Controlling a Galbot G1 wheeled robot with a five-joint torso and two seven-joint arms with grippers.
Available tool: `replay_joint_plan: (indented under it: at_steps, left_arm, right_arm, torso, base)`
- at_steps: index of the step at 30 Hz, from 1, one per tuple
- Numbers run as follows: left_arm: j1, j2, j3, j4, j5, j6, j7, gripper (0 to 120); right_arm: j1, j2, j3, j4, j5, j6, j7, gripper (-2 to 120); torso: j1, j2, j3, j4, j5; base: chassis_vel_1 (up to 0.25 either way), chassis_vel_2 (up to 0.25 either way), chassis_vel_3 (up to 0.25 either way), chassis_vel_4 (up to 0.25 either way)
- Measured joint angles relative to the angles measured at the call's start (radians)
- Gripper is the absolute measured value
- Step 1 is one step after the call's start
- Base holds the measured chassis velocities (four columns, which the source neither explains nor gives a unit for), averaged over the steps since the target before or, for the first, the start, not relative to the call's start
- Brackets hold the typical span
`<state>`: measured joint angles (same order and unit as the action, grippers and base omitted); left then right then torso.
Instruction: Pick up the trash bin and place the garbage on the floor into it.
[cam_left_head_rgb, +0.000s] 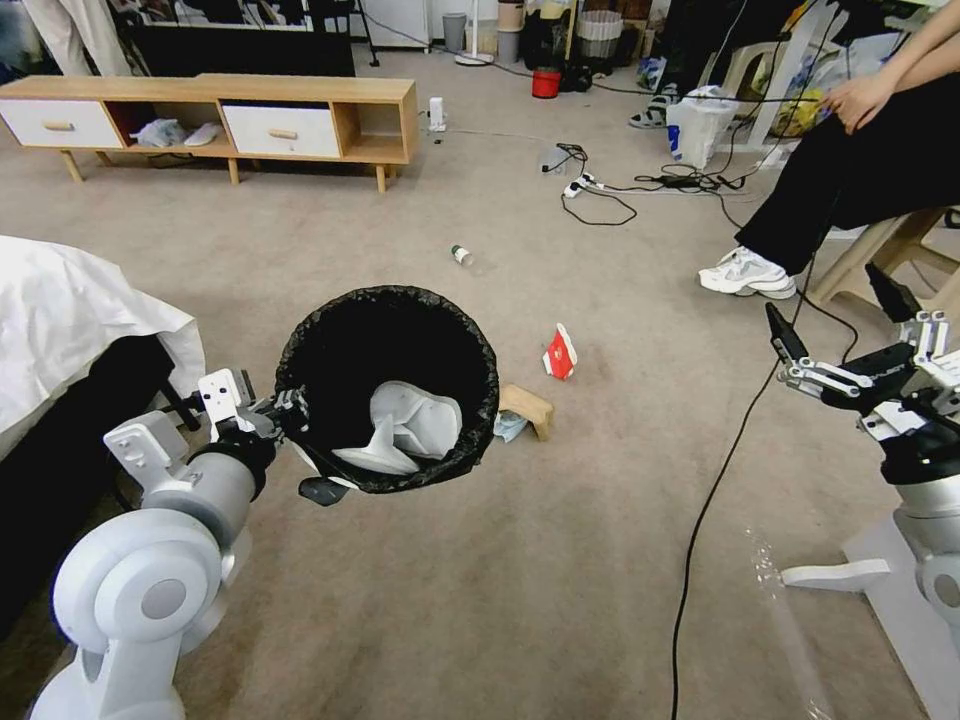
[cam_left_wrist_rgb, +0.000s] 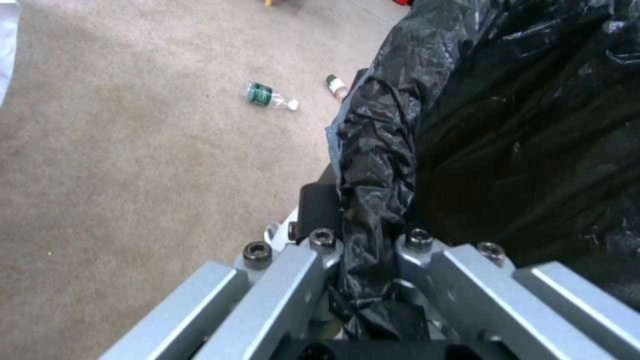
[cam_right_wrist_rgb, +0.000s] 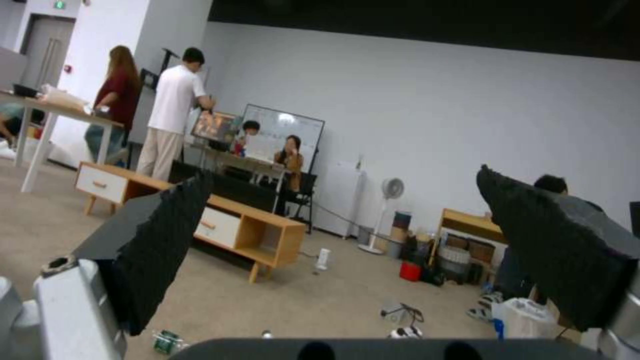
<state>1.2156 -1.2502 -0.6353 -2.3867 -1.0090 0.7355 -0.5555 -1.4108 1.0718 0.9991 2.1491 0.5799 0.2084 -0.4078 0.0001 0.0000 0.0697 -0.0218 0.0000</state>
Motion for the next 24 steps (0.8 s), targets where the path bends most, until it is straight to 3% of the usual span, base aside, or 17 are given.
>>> replay_joint_plan:
  at_steps: [24]
  left_arm:
    - [-0.011,0.002,-0.003,0.009,0.001,0.000,0.005,3]
  right_arm:
    - [0.007,0.008,-0.003,-0.010,-0.001,0.000,-0.007,100]
  torso:
    - [0.000,0.000,0.000,-0.0001,0.0000]
  base:
    - [-0.073,0.073,0.072,-0.073]
